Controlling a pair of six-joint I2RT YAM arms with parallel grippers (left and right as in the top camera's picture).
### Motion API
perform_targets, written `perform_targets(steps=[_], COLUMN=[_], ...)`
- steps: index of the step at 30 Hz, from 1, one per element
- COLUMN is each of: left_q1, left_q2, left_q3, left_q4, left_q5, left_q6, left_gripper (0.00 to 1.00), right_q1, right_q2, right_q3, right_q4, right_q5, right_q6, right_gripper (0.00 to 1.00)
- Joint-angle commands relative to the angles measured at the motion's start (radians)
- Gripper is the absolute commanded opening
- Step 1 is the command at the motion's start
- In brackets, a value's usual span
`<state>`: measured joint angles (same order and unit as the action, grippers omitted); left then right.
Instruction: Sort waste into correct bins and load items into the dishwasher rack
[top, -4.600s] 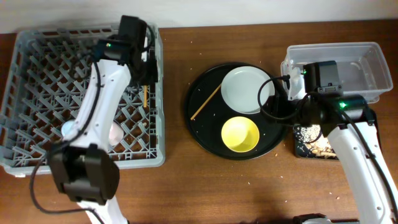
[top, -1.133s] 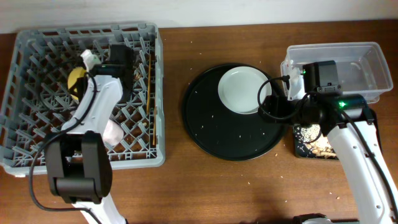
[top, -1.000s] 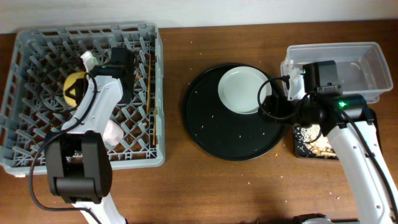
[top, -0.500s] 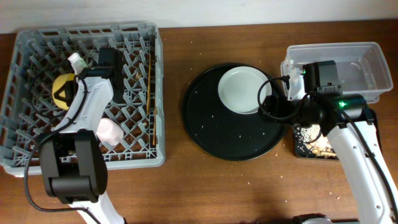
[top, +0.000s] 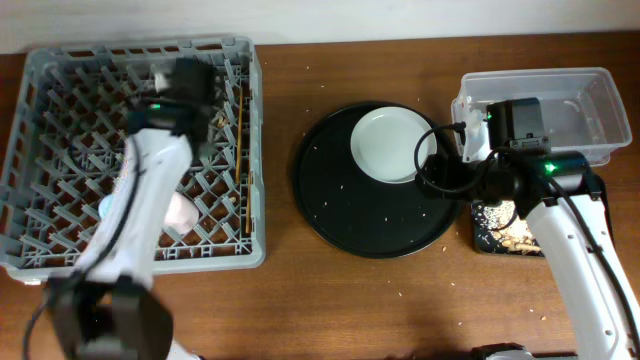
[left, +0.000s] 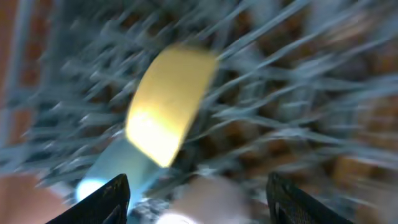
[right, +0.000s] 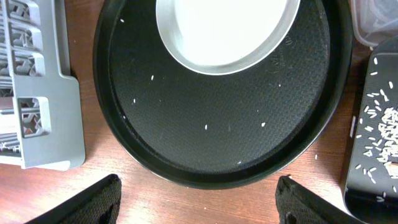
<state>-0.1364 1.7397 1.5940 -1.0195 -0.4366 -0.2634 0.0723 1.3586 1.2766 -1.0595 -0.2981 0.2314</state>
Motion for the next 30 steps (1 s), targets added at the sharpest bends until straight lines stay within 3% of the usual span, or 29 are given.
perform_targets(steps=[1, 3, 7, 13, 16, 19, 20, 22, 27, 30], left_q1=[-0.027, -0.107, -0.23, -0.359, -0.401, -0.411, -0.409, -0.388, -0.242, -0.113], left_q2=[-0.091, -0.029, 0.158, 0.451, 0.537, 0.583, 0.584, 0.568, 0.356, 0.077], left_q3=[0.045, 0.034, 0.034, 0.034, 0.034, 0.034, 0.034, 0.06, 0.161, 0.165], left_q4=[0.103, 0.193, 0.322, 0.528, 0.594, 0.588, 0.575, 0.517, 0.294, 0.113], left_q5=[0.603, 0.715, 0.792, 0.8, 0.765, 0.725, 0.724, 0.725, 0.701, 0.383], left_q6=[0.039, 0.056, 0.04, -0.089, -0.145, -0.156, -0.156, -0.155, -0.097, 0.029], left_gripper=[0.7, 0.7, 0.7, 0.64, 0.56, 0.3, 0.11, 0.0, 0.0, 0.0], right_q1=[-0.007, -0.007, -0.007, -0.007, -0.007, -0.007, -0.007, -0.007, -0.007, -0.007], right_q2=[-0.004, -0.004, -0.004, -0.004, -0.004, -0.004, -0.004, -0.004, -0.004, -0.004], right_q3=[0.006, 0.006, 0.006, 0.006, 0.006, 0.006, 0.006, 0.006, 0.006, 0.006], right_q4=[0.0, 0.0, 0.0, 0.0, -0.001, -0.001, -0.001, 0.0, -0.001, 0.0], right_q5=[-0.005, -0.005, -0.005, -0.005, -0.005, -0.005, -0.005, -0.005, -0.005, -0.005], right_q6=[-0.002, -0.002, -0.002, -0.002, -0.002, -0.002, -0.002, -0.002, -0.002, -0.002], right_gripper=[0.8, 0.8, 0.8, 0.84, 0.84, 0.84, 0.84, 0.84, 0.84, 0.84])
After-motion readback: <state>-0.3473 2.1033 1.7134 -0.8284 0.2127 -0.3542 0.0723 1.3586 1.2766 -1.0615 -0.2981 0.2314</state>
